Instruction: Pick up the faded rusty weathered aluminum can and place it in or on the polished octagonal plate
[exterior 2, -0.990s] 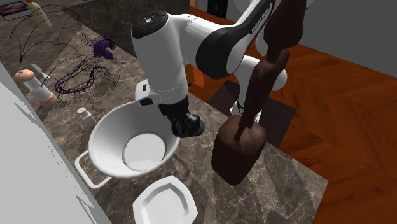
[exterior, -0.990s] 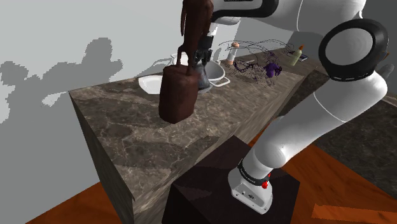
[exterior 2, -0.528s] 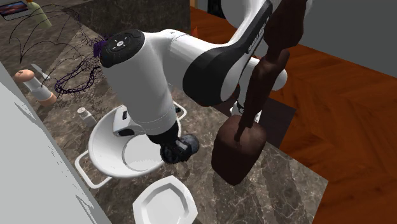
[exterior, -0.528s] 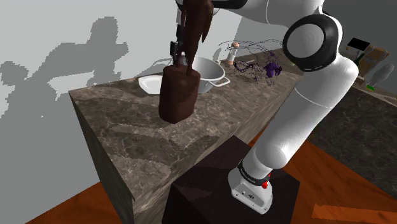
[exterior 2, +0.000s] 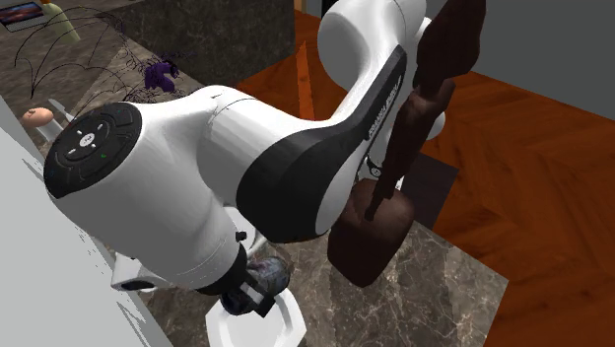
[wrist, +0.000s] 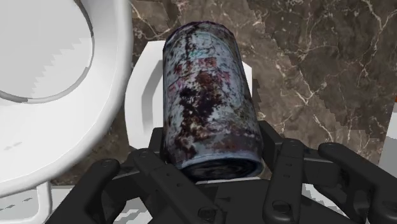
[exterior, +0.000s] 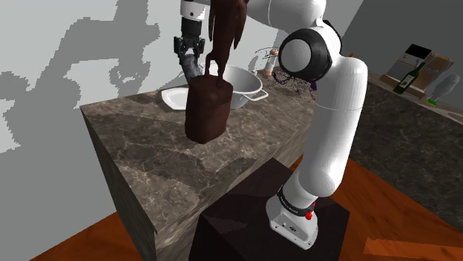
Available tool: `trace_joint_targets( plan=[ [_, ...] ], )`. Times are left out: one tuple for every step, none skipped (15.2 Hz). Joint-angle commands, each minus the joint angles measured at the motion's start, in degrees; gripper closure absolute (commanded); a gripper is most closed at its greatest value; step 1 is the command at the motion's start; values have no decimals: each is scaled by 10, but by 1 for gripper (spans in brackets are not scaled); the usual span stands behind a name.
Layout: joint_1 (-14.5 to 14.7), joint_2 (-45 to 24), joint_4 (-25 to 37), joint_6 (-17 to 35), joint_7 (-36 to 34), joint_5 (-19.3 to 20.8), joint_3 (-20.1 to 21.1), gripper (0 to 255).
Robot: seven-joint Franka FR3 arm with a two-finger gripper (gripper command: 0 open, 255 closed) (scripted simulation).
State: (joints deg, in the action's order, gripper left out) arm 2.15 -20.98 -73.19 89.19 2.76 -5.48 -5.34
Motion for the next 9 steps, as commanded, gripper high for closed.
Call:
trace_joint_targets(
  plan=[
    [1,-22,28,-6,-3,-2,2,255],
    [1,-20,17,3,-3,-1,2,255],
    [2,-18,7,11,-2,-1,2,255],
    [2,-17,-3,20,-2,-1,2,255],
    [2,-15,-12,28,-1,-1,2,255],
    [3,-14,-22,36,-1,-1,2,255],
    [3,-14,-31,44,0,-1,2,255],
    [3,-13,-39,52,0,-1,2,255],
    [4,-12,-48,60,1,-1,2,255]
  ],
)
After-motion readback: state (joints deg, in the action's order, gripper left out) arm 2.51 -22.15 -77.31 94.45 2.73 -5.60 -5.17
